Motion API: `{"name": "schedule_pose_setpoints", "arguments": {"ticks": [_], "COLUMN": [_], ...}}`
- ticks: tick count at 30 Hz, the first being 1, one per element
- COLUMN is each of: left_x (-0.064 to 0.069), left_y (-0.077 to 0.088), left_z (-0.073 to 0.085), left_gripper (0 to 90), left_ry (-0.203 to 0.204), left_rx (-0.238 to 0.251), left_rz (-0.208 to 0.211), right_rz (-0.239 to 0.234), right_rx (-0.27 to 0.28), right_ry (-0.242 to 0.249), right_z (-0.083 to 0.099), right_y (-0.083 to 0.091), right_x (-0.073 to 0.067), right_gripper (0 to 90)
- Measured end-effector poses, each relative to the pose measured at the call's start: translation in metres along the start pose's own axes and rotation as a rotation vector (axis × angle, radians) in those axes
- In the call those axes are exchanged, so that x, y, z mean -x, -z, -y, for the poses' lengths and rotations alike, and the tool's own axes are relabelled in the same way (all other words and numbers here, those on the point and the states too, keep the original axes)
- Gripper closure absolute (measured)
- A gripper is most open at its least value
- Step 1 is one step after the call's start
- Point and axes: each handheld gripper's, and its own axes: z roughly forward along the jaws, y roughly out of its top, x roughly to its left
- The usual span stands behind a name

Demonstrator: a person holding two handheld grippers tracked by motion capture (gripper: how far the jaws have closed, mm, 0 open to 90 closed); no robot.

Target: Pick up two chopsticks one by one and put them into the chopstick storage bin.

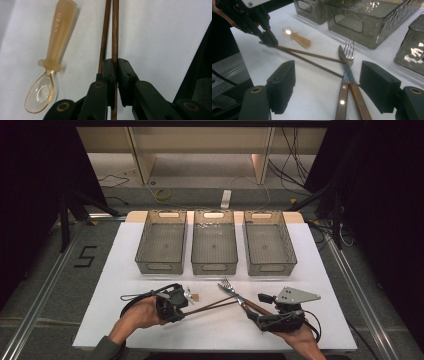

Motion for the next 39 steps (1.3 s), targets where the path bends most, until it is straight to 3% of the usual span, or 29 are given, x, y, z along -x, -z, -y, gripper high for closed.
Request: {"name": "schedule_pose_setpoints", "arguments": {"ticks": [12, 23, 30, 39], "left_x": [-0.004, -0.011, -0.02, -0.024], "left_y": [0.004, 0.017, 0.031, 0.047], "left_z": [0.0, 0.003, 0.008, 0.007], "left_gripper": [84.5, 84.5, 84.5, 84.6], "left_ry": [0.044, 0.13, 0.181, 0.213], "left_rx": [0.041, 0.125, 0.179, 0.26], "left_rz": [-0.001, -0.01, -0.061, -0.114], "right_rz": [0.0, 0.003, 0.003, 0.006], "right_rx": [-0.002, 0.005, 0.008, 0.016], "right_ry": [0.0, -0.002, -0.005, -0.013], "right_z": [0.0, 0.0, 0.0, 0.001], "right_y": [0.0, 0.001, 0.001, 0.001], "right_x": [0.0, 0.0, 0.0, 0.001], "right_gripper": [29.7, 29.6, 29.6, 29.6]}}
